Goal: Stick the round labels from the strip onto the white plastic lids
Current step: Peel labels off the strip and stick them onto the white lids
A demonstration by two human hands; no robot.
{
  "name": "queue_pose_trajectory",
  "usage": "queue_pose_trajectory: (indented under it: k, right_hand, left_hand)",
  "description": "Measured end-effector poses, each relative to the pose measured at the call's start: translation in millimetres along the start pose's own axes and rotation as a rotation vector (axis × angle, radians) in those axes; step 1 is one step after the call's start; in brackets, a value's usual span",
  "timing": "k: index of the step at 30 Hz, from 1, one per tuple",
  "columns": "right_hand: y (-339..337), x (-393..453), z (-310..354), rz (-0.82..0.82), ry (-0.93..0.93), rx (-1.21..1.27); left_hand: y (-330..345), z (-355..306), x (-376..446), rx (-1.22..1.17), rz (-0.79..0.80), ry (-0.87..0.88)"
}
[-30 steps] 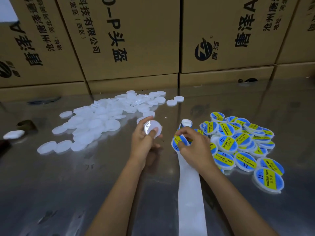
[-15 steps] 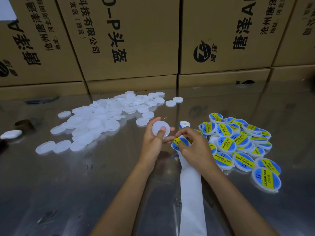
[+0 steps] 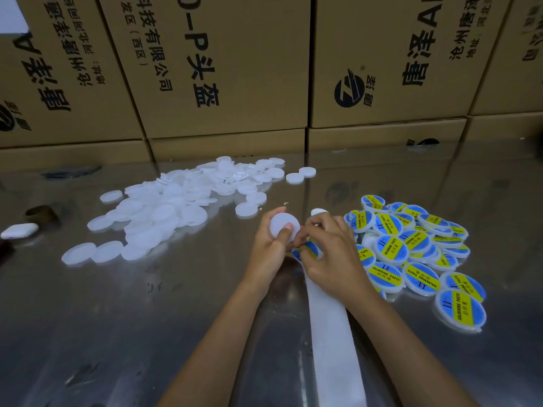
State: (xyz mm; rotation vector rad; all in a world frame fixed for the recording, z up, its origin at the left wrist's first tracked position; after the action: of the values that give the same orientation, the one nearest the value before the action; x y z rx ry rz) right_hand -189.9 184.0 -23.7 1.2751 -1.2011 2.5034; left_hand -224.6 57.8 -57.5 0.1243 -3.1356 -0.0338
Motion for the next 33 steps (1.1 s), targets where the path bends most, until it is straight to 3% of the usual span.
queue_pose_trajectory:
  k: [3,8,15,21,26,33]
  right_hand:
    - [0,1,6,-0.007,0.006,0.205]
    - [-1,2,1,-0.045,0.237,0.551]
    - [-8,1,-15,-0.221,0.444,0.864]
    - [-9,3,-15,-0.265,0.387,0.808]
    - [-8,2,-14,-0.233,0.319,0.7]
    - [-10,2,-9,-0.239,0.282,0.591]
  left_hand:
    - [-2,2,1,0.059,-0.016,0.01]
    - [-1,5,4,0.099,0.015,-0.049]
    - [-1,0,1,-0.118,0.031,-0.139]
    - [17,-6,-8,-0.403,0.216,-0.233]
    - [27,-9,-10,-0.435,0.313,-0.227]
    - [32,-10,-13,-0.421,0.321,-0.236]
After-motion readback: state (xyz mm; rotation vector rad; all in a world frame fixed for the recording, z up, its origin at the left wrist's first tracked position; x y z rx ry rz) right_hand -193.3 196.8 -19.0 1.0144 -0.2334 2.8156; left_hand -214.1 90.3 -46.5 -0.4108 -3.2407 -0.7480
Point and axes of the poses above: each hand's wrist, its own x-axis towards the middle knuckle, its own y-axis out of the palm, z = x × y, the point moved 7 cm from there along x, towards the middle knuckle, and after that the axes turned 10 degrees about -y, right-handed, at the moved point
